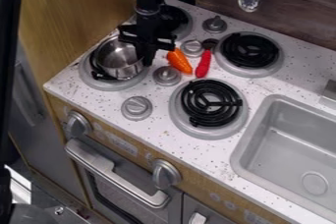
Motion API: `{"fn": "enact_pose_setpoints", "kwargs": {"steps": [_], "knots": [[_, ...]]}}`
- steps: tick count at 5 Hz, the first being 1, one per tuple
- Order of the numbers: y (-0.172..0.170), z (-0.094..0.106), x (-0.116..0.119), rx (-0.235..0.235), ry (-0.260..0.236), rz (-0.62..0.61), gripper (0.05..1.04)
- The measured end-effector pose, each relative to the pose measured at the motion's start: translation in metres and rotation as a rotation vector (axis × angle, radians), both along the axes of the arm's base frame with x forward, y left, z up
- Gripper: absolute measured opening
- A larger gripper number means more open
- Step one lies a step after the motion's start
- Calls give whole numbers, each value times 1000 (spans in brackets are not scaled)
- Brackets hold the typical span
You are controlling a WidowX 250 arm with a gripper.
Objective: Move the silver pot to the left burner
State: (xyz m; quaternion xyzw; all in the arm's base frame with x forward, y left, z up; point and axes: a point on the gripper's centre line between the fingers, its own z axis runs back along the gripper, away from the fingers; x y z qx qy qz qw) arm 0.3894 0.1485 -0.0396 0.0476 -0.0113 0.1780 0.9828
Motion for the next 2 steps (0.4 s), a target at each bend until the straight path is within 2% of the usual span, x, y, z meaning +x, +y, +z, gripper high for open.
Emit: {"fn": "enact_pose_setpoints", "kwargs": {"steps": [1, 2], "knots": [[9, 0, 0, 5, 17, 19, 81], [2, -9, -9, -28, 37, 54, 248]]}}
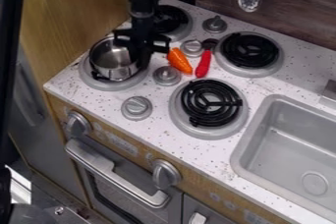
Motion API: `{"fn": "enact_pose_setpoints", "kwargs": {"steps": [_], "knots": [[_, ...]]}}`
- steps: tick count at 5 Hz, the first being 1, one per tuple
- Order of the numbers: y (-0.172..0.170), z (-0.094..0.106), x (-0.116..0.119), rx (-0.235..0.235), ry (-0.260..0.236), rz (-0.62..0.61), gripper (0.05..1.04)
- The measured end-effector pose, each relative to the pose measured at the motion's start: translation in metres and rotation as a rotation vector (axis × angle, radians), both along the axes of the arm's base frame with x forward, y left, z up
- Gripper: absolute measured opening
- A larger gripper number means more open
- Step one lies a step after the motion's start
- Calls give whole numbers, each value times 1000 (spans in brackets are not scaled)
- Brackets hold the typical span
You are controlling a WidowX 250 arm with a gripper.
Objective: Move the silver pot to the left burner
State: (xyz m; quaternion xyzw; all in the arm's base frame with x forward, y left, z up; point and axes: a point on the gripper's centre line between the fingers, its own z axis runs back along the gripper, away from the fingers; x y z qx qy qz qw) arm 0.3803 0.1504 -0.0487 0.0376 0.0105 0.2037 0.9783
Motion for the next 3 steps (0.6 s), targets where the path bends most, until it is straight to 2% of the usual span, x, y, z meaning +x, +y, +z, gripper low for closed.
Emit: {"fn": "enact_pose_setpoints", "kwargs": {"steps": [1, 2, 3], "knots": [[-10, 8, 0, 0, -18, -15, 492], [-33, 47, 10, 32, -98, -83, 830], [-62, 64, 5, 50, -122, -154, 1001]]}}
